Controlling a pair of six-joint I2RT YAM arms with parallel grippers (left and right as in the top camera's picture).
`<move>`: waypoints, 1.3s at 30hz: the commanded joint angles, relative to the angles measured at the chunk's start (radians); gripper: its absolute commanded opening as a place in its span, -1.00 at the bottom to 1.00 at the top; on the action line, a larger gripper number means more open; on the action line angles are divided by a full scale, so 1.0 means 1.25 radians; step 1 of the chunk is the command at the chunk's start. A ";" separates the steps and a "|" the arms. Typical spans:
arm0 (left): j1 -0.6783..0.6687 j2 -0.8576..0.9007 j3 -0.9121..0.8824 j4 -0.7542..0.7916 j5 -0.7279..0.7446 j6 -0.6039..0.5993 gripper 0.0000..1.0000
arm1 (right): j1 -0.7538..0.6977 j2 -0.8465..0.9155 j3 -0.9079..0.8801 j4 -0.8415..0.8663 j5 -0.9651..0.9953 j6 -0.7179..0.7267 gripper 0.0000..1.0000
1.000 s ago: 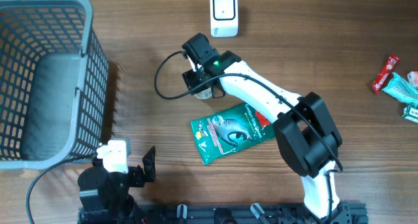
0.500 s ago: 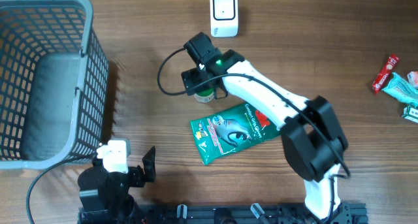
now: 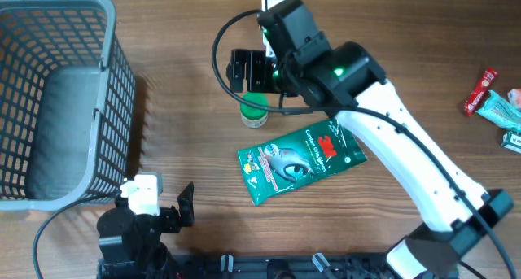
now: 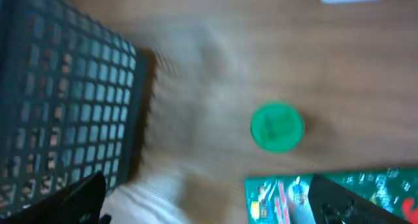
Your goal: Scan the item barcode
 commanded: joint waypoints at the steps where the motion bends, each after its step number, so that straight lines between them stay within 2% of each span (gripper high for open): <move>1: -0.003 -0.003 -0.004 0.002 0.001 -0.007 1.00 | -0.022 0.089 0.045 -0.060 -0.092 0.057 0.98; 6: -0.003 -0.003 -0.004 0.002 0.001 -0.007 1.00 | -0.034 0.325 0.229 -0.233 -0.063 0.056 0.98; 12: -0.003 -0.003 -0.004 0.002 0.001 -0.007 1.00 | -0.042 0.456 0.270 -0.255 0.003 0.087 0.98; 21: -0.003 -0.003 -0.004 0.002 0.001 -0.007 1.00 | -0.042 0.491 0.270 -0.238 0.042 0.050 0.99; 29: -0.003 -0.003 -0.004 0.002 0.001 -0.007 1.00 | -0.041 0.551 0.270 -0.212 -0.010 -0.007 0.98; 37: -0.003 -0.003 -0.004 0.002 0.001 -0.007 1.00 | -0.036 0.605 0.268 -0.211 -0.024 -0.074 0.90; 39: -0.003 -0.003 -0.004 0.002 0.001 -0.007 1.00 | -0.036 0.612 0.268 -0.209 -0.025 -0.094 0.81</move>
